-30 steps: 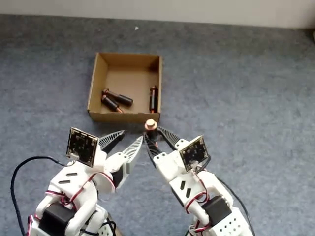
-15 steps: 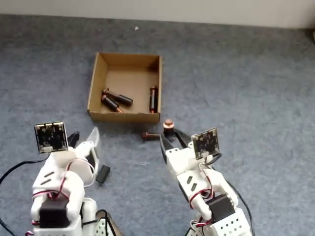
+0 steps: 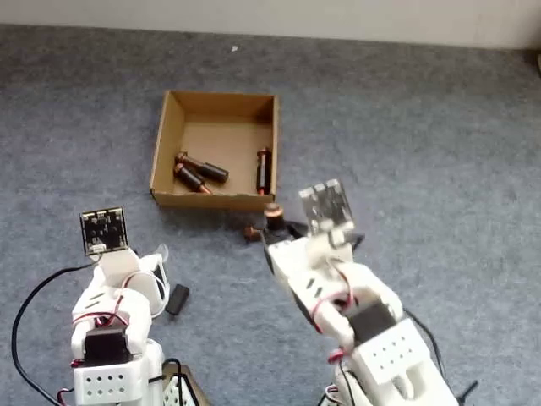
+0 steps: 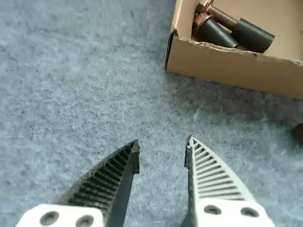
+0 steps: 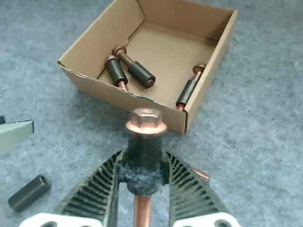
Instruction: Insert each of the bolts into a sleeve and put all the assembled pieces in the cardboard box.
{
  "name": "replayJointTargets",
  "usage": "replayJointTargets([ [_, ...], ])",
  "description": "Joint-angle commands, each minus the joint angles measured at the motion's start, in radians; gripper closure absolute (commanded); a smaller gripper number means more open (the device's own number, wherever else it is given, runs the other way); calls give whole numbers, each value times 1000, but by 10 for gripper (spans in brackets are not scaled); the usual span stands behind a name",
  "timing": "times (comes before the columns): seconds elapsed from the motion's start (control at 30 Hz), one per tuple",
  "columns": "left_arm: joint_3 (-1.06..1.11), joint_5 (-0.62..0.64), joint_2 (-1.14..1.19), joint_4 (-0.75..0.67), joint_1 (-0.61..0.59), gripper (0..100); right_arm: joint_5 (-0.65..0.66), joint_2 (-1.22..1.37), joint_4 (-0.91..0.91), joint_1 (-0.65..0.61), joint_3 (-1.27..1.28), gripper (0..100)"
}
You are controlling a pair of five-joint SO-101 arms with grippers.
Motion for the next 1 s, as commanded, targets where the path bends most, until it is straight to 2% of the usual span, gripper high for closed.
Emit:
replayJointTargets([
  [0.0,-1,-11,-7,-18,-12,819,-5,171,-5,-13,-254,989],
  [0.1,-1,-11,-7,-18,-12,819,0,315,-19,-13,-392,989],
  [0.27,1,-11,-7,-18,-12,819,2,538,-223,12,-516,989],
  [0.63,1,-11,-7,-18,-15,819,2,957,-745,48,-524,989],
  [0.77,1,-11,-7,-18,-16,819,2,1087,-842,48,-532,988],
  [0.83,1,-11,-7,-18,-16,819,2,1141,-842,48,-532,957],
  [0.97,1,-14,-7,-17,-16,819,0,1191,-788,47,-533,801],
])
